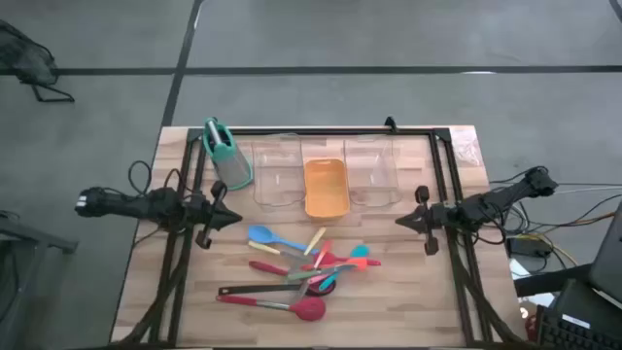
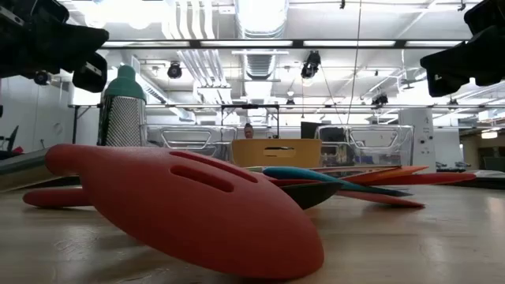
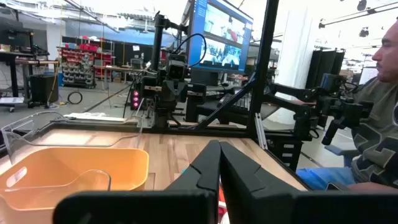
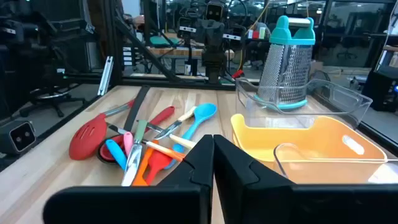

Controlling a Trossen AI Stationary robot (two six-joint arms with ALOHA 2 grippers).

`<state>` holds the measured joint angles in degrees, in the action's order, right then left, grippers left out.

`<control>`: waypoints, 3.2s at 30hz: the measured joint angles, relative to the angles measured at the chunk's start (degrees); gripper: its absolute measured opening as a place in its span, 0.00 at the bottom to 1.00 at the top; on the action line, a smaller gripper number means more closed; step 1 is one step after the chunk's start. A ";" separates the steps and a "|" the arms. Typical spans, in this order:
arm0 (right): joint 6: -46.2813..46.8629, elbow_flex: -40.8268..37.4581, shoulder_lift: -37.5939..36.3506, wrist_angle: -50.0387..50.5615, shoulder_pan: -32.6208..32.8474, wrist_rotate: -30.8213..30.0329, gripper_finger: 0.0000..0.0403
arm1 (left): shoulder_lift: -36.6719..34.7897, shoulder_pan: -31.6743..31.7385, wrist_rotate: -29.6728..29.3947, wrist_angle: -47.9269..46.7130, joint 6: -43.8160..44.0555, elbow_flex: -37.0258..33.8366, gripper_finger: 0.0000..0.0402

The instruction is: Pick & Place Kitchen Items

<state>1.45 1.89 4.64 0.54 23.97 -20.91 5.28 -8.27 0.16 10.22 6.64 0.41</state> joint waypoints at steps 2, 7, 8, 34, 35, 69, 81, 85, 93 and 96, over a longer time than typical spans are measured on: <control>0.00 0.00 0.01 0.01 0.01 -0.02 0.02 | 0.00 0.00 0.00 -0.01 0.00 0.00 0.03; 0.00 0.00 0.02 0.02 0.02 0.00 0.02 | 0.02 -0.02 0.00 -0.02 0.00 0.02 0.03; 0.00 -0.02 0.02 0.01 0.01 0.00 0.02 | 0.02 0.00 0.00 0.00 0.00 0.02 0.03; 0.00 0.00 0.02 0.02 0.02 -0.02 0.02 | 0.01 -0.02 0.00 0.00 0.01 0.00 0.03; 0.00 0.00 0.00 0.00 0.00 0.00 0.02 | 0.01 0.00 0.00 0.00 0.00 0.02 0.03; 13.65 -0.02 16.85 -33.58 -0.02 -1.50 0.02 | 0.02 -0.02 0.00 0.00 0.00 0.00 0.03; 16.62 16.64 55.30 -44.17 -0.02 3.23 0.02 | 0.02 -0.02 0.00 0.00 0.00 0.01 0.03; 16.59 26.26 64.11 -36.79 0.02 4.27 0.02 | 0.02 -0.02 0.00 0.00 0.00 0.00 0.03; 17.63 46.85 77.30 -12.58 0.00 4.44 0.02 | 0.02 -0.02 0.00 0.00 0.00 0.00 0.03; 15.84 53.76 82.61 -7.72 -0.11 4.42 0.05 | 0.02 -0.02 0.00 0.02 0.00 0.00 0.03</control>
<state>17.30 55.65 87.26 -7.18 23.86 -16.49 5.30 -8.29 0.16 10.23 6.63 0.40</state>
